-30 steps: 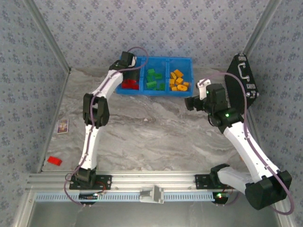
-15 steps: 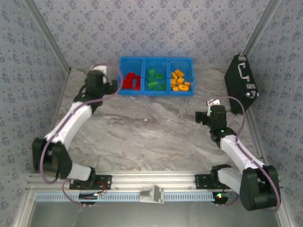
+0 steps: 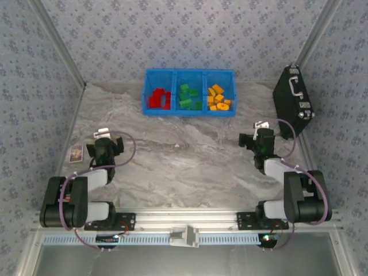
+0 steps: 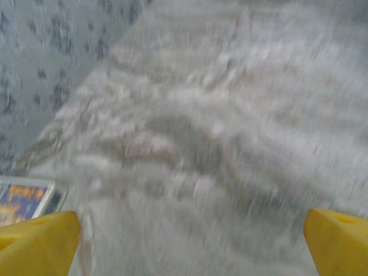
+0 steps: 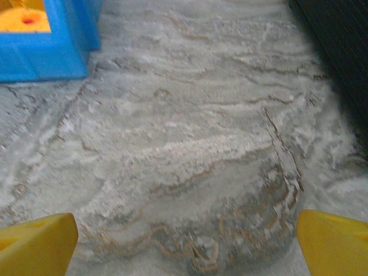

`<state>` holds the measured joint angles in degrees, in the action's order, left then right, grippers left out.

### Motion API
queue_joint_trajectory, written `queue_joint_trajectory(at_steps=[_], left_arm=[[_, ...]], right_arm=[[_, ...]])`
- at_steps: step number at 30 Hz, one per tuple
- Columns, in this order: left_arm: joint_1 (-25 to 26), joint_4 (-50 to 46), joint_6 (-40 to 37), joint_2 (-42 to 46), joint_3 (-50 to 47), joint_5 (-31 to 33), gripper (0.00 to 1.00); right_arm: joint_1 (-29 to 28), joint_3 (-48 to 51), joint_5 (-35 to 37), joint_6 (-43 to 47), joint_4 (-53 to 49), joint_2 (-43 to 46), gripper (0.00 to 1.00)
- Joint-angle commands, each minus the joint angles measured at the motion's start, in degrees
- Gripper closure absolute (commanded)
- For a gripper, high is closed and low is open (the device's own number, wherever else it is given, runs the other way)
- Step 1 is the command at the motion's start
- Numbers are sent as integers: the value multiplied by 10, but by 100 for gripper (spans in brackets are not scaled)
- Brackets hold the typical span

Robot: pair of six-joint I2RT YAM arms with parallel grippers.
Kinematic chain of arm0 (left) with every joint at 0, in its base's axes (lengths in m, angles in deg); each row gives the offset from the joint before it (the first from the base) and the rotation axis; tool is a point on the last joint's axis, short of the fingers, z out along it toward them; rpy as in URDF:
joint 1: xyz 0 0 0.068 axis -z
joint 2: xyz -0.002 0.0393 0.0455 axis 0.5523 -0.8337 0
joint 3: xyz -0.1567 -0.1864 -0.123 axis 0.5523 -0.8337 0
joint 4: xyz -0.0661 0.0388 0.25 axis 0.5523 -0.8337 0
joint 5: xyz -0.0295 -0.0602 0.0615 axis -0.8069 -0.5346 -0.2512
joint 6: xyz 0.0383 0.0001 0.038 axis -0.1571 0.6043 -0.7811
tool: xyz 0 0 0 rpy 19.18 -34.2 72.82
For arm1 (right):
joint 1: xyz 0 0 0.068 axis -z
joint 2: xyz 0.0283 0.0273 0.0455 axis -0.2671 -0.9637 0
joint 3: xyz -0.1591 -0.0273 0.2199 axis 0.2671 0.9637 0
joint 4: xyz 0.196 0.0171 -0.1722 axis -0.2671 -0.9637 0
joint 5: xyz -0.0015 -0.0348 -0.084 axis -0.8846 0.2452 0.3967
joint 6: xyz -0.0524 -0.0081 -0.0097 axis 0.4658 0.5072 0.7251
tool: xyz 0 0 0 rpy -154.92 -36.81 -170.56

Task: Sort the legos into containers by color
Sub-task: Reset both arms

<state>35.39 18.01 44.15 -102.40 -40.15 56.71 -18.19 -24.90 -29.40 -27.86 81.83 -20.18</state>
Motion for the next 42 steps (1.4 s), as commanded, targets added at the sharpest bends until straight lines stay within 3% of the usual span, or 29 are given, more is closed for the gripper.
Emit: queue_joint_trajectory(at_steps=[1, 5, 7, 10, 13, 16, 18, 22, 26, 42], left_arm=[[-8, 122, 0, -46, 14, -60, 0], [-8, 229, -14, -145, 13, -80, 0], [-8, 94, -8, -121, 58, -90, 0], [-16, 81, -8, -128, 71, -107, 0], [-15, 86, -9, -129, 70, -107, 0], [-16, 90, -9, -131, 69, -106, 0], [-15, 91, -9, -131, 70, -106, 0], [-15, 95, -10, -132, 69, -106, 0], [-16, 93, -10, -132, 69, -106, 0], [-20, 93, -5, -132, 68, -113, 0]], right_arm=[[3, -26, -16, 5, 30, -23, 1], [-6, -41, -25, 40, 23, -38, 1], [-5, -42, -29, 51, 27, -41, 1], [-1, -44, -50, 85, 30, -46, 1], [1, -46, -31, 106, 29, -50, 1], [27, -47, -67, 71, 45, -56, 1], [47, -25, -114, 59, 108, -77, 1], [41, 29, -85, 55, 230, -107, 1], [37, 21, -57, 47, 208, -104, 1], [45, 17, -74, 45, 202, -106, 1]])
